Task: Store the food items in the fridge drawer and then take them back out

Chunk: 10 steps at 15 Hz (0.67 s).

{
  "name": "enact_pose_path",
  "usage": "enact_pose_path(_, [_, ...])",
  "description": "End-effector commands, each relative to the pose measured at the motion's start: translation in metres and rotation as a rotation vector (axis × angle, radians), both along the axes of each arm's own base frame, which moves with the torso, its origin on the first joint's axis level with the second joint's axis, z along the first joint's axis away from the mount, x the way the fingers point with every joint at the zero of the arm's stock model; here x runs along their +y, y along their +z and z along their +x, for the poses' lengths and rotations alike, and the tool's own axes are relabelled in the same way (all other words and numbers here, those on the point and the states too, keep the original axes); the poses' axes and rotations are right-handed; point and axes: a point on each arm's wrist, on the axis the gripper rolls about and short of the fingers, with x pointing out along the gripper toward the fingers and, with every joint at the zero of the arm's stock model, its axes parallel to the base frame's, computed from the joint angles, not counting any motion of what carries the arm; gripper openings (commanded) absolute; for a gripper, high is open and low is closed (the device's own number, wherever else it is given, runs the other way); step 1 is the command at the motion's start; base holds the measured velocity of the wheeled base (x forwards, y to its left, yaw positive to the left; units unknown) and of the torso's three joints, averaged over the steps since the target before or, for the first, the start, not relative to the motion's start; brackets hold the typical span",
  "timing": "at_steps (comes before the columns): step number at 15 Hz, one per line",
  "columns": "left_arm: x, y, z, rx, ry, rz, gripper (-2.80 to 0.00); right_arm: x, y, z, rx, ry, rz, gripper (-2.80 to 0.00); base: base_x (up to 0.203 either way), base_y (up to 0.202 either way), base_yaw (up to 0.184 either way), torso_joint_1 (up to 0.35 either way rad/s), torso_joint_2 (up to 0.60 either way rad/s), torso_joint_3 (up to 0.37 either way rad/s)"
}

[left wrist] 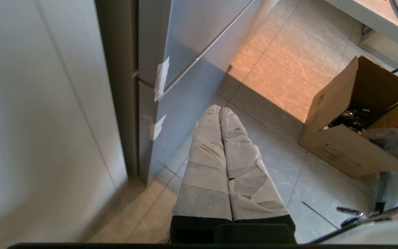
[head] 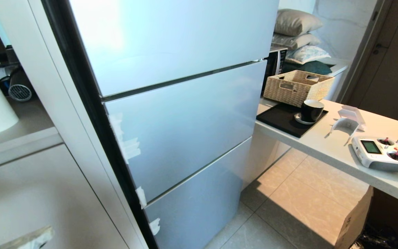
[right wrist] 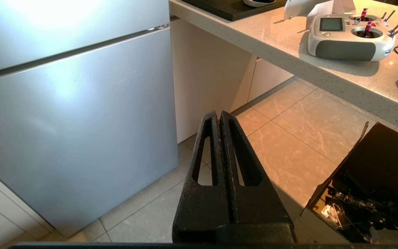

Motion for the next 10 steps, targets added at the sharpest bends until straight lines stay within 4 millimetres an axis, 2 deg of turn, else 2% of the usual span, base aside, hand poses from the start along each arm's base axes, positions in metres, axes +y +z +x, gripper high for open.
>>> enact_pose_path(1, [-0.007, -0.01, 0.049, 0.122, -0.01, 0.006, -2.8, 0.0, 0.0, 0.0, 0.001, 0.001, 0.0, -2.8, 0.0, 0.0, 0.0, 0.0, 0.0, 0.0])
enact_pose_path(7, [-0.012, -0.019, 0.12, 0.107, 0.092, -0.075, -2.8, 0.0, 0.0, 0.0, 0.001, 0.001, 0.0, -2.8, 0.0, 0.0, 0.0, 0.0, 0.0, 0.0])
enact_pose_path(10, [-0.013, -0.016, 0.142, 0.047, 0.169, -0.149, -2.8, 0.0, 0.0, 0.0, 0.001, 0.001, 0.0, -2.8, 0.0, 0.0, 0.0, 0.0, 0.0, 0.0])
